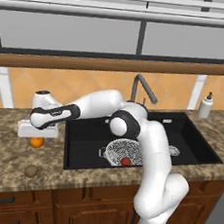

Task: Put the colander in the sink, put the kiwi, orange, apple in the colander, and turn on the sink faucet and pour water over the colander.

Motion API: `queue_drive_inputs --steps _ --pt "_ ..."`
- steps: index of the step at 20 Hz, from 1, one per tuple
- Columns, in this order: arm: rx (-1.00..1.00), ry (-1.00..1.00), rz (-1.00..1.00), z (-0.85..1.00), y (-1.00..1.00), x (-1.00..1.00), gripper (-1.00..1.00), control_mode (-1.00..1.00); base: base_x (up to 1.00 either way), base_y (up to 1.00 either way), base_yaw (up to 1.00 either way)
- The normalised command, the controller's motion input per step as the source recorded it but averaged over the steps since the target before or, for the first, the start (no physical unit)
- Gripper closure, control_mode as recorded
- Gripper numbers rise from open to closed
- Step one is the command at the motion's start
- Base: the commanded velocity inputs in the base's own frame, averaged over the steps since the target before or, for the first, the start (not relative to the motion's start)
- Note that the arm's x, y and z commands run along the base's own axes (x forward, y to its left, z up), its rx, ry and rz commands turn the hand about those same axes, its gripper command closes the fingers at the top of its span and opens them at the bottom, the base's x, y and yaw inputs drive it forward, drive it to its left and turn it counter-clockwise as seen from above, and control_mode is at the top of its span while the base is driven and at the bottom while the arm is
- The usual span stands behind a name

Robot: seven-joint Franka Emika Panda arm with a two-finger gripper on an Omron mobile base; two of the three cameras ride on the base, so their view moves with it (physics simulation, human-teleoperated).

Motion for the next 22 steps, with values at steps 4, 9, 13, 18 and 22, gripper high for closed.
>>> queue_drive_inputs --steps 4,9,13,18,22 --pt "0.00 -0.15 0.00 0.18 -0.80 -0.21 1.00 -1.00 0.00 0.00 0.00" --pt "0.00 -0.21 0.00 0.27 -0.95 -0.15 1.00 -1.00 0.00 0.00 0.00" --pt "0.00 -0.15 0.00 0.21 -1.00 -0.21 1.00 -1.00 0.00 0.00 0.00" --pt "0.00 -0.11 0.00 0.08 -1.00 -0.22 1.00 -1.00 0.00 0.00 0.00" --pt "0.00 -0.02 0.00 0.00 -1.00 -0.18 1.00 -1.00 0.00 0.00 0.00"
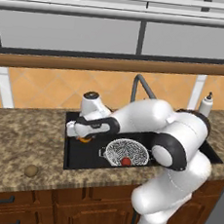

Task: Put the colander in the sink, put the kiwi, orange, apple in the colander, and turn on the sink faucet and pour water over the colander.

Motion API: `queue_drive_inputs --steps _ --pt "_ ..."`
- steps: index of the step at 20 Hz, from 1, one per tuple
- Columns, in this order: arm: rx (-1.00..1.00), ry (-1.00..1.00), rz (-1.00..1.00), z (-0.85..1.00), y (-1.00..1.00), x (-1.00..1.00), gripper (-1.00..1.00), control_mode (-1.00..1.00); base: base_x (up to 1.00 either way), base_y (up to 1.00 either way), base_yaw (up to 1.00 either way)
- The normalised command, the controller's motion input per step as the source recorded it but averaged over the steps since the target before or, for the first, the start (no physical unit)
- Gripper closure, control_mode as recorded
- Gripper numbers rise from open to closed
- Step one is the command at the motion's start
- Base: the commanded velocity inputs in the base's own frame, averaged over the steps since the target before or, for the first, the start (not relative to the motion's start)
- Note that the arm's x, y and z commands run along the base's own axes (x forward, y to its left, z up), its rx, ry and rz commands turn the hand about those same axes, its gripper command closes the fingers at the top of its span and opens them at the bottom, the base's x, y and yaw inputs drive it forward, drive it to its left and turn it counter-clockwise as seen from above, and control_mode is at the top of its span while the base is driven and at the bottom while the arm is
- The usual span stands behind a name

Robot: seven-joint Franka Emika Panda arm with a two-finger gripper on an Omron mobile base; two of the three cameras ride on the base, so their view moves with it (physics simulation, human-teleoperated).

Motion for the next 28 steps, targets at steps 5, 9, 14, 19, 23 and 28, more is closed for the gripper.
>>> queue_drive_inputs --steps 5,9,14,19,23,28 --pt "0.00 0.00 0.00 0.00 -1.00 -0.03 1.00 -1.00 0.00 0.00 0.00" --pt "0.00 0.04 0.00 -0.10 -0.99 0.23 1.00 -1.00 0.00 0.00 0.00" --pt "-0.10 0.05 0.00 -0.50 -0.47 0.42 1.00 -1.00 0.00 0.00 0.00" --pt "-0.08 0.07 0.00 -0.57 -0.45 0.41 1.00 -1.00 0.00 0.00 0.00" --pt "-0.05 0.06 -0.01 -0.57 -0.29 0.29 1.00 -1.00 0.00 0.00 0.00" --pt "0.00 0.02 0.00 -0.49 -0.24 0.24 1.00 -1.00 0.00 0.00 0.00"
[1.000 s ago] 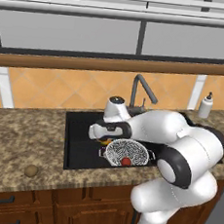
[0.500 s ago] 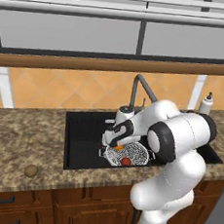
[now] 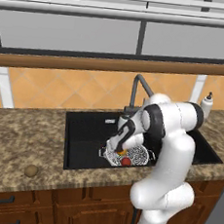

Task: Put the colander in the sink, put the kiwi, orange, apple in the colander, and turn on the sink faucet and pour water over the colander.

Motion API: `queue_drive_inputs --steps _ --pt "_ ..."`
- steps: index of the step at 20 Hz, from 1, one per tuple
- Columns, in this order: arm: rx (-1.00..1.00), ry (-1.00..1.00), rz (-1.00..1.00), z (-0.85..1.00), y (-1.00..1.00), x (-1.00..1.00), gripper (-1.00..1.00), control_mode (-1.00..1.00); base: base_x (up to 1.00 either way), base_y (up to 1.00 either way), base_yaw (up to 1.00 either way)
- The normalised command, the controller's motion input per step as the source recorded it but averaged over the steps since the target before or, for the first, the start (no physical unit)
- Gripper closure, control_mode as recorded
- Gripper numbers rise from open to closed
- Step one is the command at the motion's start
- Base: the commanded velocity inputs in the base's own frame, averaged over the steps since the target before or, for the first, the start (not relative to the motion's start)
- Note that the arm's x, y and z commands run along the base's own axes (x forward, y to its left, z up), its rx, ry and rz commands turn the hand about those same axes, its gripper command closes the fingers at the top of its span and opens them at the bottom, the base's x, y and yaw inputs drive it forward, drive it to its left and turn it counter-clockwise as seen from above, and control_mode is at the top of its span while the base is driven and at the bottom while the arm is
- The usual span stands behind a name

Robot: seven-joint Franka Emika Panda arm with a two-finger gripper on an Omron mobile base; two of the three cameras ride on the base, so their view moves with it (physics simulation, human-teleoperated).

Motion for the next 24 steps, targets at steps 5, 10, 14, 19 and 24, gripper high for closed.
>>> queue_drive_inputs --steps 5,10,14,19,24 --pt "0.00 0.02 0.00 -0.46 -0.16 0.18 1.00 -1.00 0.00 0.00 0.00" --pt "0.00 0.03 0.00 -0.41 -0.04 0.15 1.00 -1.00 0.00 0.00 0.00" --pt "0.00 0.02 0.00 -0.35 -0.03 0.09 1.00 -1.00 0.00 0.00 0.00" --pt "0.00 0.01 0.00 -0.22 -0.06 -0.17 -1.00 -1.00 0.00 0.00 0.00" --pt "0.00 0.00 0.00 0.01 -0.22 -0.45 -1.00 -1.00 0.00 0.00 0.00"
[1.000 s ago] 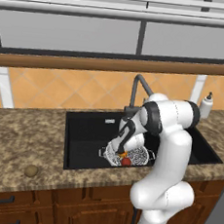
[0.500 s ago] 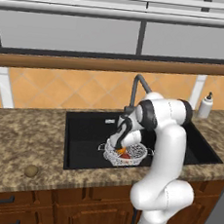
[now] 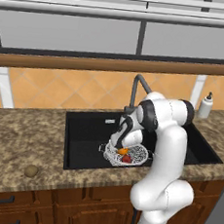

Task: Put the colander in the sink, put the kiwi, orange, apple in the colander, and turn on the sink faucet and pour water over the colander.

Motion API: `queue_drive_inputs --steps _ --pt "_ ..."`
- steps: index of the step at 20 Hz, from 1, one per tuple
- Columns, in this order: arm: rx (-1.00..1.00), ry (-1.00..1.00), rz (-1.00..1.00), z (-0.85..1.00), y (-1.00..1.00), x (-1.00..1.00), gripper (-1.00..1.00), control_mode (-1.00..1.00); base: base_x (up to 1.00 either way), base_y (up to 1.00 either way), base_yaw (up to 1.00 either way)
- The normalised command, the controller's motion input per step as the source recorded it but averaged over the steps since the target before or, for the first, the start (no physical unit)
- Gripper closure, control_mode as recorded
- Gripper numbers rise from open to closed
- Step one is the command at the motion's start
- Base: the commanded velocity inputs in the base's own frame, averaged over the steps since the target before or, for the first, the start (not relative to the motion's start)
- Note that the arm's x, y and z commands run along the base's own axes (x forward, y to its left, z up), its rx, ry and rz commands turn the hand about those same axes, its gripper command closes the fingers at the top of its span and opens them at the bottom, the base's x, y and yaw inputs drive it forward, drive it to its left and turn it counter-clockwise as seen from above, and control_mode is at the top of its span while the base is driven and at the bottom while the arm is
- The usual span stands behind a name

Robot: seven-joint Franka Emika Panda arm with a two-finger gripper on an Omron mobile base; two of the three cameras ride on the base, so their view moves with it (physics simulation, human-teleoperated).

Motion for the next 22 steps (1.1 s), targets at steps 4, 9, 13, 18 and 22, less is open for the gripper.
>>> queue_drive_inputs --steps 4,9,13,18,22 --pt "0.00 -0.02 -0.03 0.25 -0.12 -0.42 -1.00 -1.00 0.00 0.00 0.00" --pt "0.01 -0.06 0.00 0.63 0.06 -0.42 -1.00 -1.00 0.00 0.00 0.00" --pt "0.00 -0.05 0.00 0.81 0.11 -0.63 -1.00 -1.00 0.00 0.00 0.00" --pt "0.08 0.00 0.00 0.93 0.14 -0.71 -1.00 -1.00 0.00 0.00 0.00" --pt "0.15 0.00 0.00 0.83 0.20 -0.80 -1.00 -1.00 0.00 0.00 0.00"
